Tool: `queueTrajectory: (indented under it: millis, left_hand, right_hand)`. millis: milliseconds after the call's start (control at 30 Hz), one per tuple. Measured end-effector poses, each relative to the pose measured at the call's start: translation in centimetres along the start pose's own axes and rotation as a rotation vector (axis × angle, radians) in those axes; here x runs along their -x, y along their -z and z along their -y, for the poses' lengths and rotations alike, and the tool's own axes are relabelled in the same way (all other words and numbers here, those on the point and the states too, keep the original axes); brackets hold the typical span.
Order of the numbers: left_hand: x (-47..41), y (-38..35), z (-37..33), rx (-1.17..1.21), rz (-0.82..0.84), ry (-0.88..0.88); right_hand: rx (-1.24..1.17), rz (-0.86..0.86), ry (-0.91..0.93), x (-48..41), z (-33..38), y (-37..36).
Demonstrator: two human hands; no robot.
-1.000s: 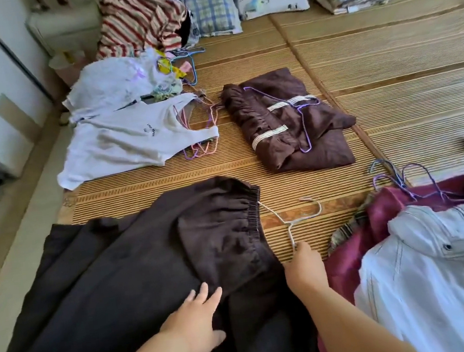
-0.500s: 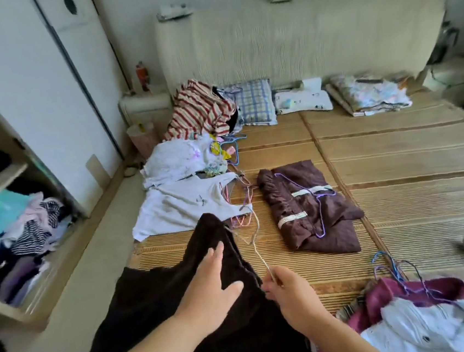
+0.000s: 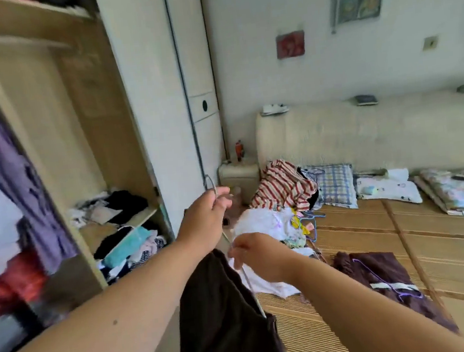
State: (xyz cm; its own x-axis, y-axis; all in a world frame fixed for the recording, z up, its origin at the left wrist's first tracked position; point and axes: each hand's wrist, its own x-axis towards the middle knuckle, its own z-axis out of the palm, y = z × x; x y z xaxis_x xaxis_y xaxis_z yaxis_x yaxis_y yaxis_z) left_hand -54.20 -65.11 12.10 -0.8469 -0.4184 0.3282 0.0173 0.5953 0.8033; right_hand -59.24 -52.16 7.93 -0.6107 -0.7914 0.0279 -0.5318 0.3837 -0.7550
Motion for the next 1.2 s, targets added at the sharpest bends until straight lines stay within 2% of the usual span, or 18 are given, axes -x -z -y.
queueTrajectory:
  millis: [200,367,667,900,1033,1200]
  left_hand:
    - [-0.2,11.8,1.4,0.099,-0.108,0.057]
    - [-1.1,20.0,7.6,0.232,-0.163,0.126]
    - [-6.3,33.6,19.7,0.427,-0.055,0.207]
    - [-11.9,36.9,23.4,0.58,-0.033,0.266]
    - [-15.5,36.7,25.0,0.604,-0.015,0.231]
    - [-20.8,35.2,28.2,0.56,0.085,0.159]
  right_hand:
    - [-0.075,0.015,0.074,-4.5,8.5,-3.8]
    - [-0.128,-0.072,0.071,-10.6,13.0,-9.5]
    - [-0.134,-0.215,-0.003,-22.5,20.2,-20.8]
    - [-0.259,-0.317,-0.097,-29.0,22.4,-25.1]
    - [-0.294,-0.382,-0.107,-32.3,21.9,-26.1]
    - [-0.382,-0.393,-0.153,-37.0,19.4,-25.9]
